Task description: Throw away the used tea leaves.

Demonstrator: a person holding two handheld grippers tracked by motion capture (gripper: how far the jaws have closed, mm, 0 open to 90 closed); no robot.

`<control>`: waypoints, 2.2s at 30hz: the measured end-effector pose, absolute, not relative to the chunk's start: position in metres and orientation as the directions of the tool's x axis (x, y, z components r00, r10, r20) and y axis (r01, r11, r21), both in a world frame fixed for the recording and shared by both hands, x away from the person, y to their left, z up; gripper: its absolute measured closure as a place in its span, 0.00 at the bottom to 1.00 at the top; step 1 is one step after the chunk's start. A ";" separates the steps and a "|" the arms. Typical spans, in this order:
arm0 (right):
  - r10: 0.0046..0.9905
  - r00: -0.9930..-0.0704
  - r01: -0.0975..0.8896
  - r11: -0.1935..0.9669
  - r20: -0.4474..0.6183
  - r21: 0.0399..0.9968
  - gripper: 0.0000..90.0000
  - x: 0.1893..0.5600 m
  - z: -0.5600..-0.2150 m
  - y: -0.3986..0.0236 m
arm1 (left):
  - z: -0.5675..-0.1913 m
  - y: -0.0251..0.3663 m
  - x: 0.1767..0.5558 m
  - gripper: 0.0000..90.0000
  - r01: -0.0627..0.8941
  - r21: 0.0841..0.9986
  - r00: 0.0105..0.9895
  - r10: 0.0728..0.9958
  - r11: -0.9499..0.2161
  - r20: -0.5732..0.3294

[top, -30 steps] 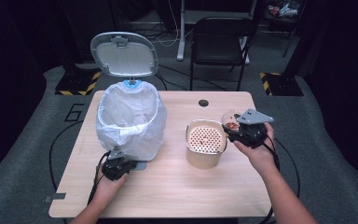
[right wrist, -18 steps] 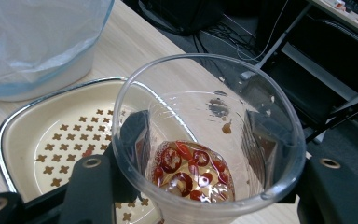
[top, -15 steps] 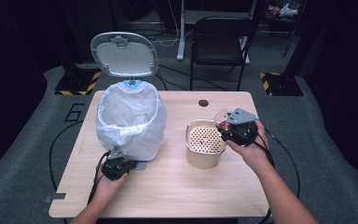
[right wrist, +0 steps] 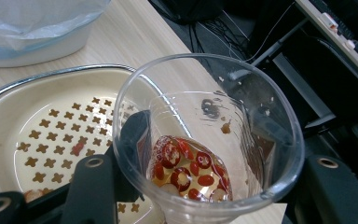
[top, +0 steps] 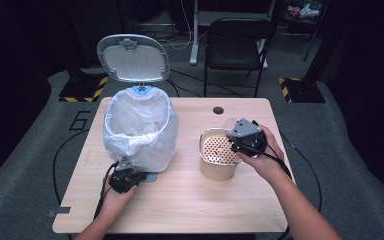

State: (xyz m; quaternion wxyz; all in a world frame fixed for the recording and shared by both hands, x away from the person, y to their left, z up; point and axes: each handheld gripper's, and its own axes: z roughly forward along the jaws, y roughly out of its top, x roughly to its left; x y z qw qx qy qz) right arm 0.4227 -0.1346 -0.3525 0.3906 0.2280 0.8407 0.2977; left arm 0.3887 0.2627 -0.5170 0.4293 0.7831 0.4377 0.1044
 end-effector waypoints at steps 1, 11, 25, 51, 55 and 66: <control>0.617 -0.591 0.152 0.718 -0.520 0.679 0.48 0.423 -0.353 -0.133 | -0.517 0.263 0.389 1.00 0.594 0.762 0.599 0.775 -0.259 -0.203; 0.577 -0.590 0.133 0.759 -0.565 0.637 0.49 0.425 -0.353 -0.127 | -0.517 0.263 0.389 1.00 0.595 0.762 0.598 0.775 -0.257 -0.206; 0.475 -0.574 0.077 0.842 -0.667 0.533 0.49 0.423 -0.354 -0.115 | -0.517 0.265 0.390 1.00 0.593 0.756 0.601 0.776 -0.275 -0.189; 0.235 -0.545 -0.008 0.958 -0.805 0.285 0.50 0.418 -0.364 -0.100 | -0.517 0.264 0.389 1.00 0.597 0.758 0.594 0.779 -0.262 -0.199; 0.226 -0.527 -0.021 0.960 -0.819 0.278 0.50 0.415 -0.366 -0.098 | -0.517 0.264 0.389 1.00 0.597 0.759 0.594 0.780 -0.261 -0.198; 0.198 -0.467 -0.060 0.965 -0.862 0.254 0.50 0.410 -0.371 -0.098 | -0.517 0.264 0.389 1.00 0.597 0.759 0.593 0.780 -0.261 -0.198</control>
